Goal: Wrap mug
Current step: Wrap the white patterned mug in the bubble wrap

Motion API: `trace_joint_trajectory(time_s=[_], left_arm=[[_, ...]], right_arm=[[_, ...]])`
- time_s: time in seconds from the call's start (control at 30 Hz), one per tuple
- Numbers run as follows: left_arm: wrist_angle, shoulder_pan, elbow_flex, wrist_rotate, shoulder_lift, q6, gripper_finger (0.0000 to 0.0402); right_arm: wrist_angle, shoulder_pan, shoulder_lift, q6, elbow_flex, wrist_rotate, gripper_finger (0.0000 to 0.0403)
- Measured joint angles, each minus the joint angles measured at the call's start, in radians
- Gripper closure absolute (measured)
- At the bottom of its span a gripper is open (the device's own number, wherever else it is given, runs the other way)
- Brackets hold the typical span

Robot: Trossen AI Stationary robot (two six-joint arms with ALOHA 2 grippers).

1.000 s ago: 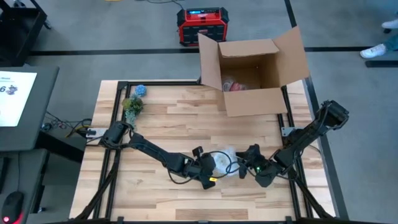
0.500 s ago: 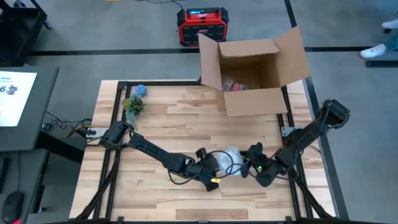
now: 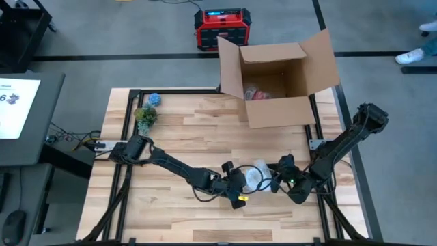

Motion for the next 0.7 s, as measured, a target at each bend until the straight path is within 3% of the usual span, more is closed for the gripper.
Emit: trace_joint_trajectory(time_s=[0.27, 0.4, 0.7], left_arm=[[0.021, -0.001, 0.003, 0.029, -0.017, -0.002, 0.0371], [-0.047, -0.007, 0.055, 0.054, -0.021, -0.003, 0.0371], [-0.204, -0.027, 0.156, 0.088, -0.026, -0.026, 0.0371]], right_arm=[[-0.02, -0.07, 0.001, -0.034, -0.002, -0.069, 0.0296], [-0.042, -0.109, 0.001, -0.039, -0.002, -0.125, 0.0296], [-0.122, -0.205, 0.002, -0.073, -0.002, -0.347, 0.0296]])
